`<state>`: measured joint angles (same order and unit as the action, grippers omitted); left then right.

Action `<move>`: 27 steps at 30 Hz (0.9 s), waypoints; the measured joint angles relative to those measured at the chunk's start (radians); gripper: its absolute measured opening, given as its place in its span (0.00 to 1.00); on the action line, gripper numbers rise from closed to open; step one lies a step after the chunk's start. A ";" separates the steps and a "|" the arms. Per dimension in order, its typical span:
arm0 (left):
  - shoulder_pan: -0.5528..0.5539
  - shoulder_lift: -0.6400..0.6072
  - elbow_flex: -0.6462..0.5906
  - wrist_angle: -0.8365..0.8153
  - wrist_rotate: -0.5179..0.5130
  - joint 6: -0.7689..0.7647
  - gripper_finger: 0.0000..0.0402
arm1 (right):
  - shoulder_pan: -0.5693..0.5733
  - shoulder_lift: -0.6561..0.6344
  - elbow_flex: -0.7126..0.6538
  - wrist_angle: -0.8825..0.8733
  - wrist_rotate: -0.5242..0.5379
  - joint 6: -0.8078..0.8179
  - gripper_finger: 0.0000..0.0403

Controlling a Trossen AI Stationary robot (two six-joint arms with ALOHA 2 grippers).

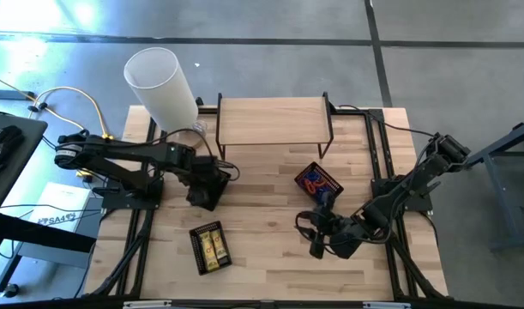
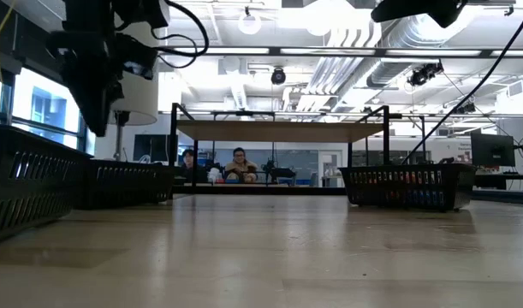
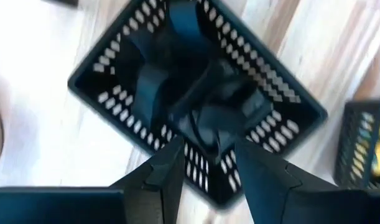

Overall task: Pick & Place Office Desk Supplies
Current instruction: Put the top right black bin with spring keychains on the shelf

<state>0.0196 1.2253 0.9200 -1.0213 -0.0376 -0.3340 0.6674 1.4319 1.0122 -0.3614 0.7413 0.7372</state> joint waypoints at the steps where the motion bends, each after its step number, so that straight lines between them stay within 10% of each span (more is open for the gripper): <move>1: 0.000 0.000 0.013 -0.030 0.009 -0.003 0.34 | 0.000 0.000 0.000 0.000 -0.026 -0.024 0.35; 11: -0.092 -0.021 0.060 -0.174 0.236 -0.049 0.34 | -0.011 0.000 0.000 -0.122 -0.391 -0.217 0.35; 27: -0.521 -0.072 0.059 -0.179 -0.040 -0.338 0.34 | -0.119 0.000 0.000 -0.656 -0.530 -0.130 0.25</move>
<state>-0.5010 1.1530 0.9794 -1.2004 -0.0781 -0.6725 0.5487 1.4319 1.0122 -1.0175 0.2115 0.6072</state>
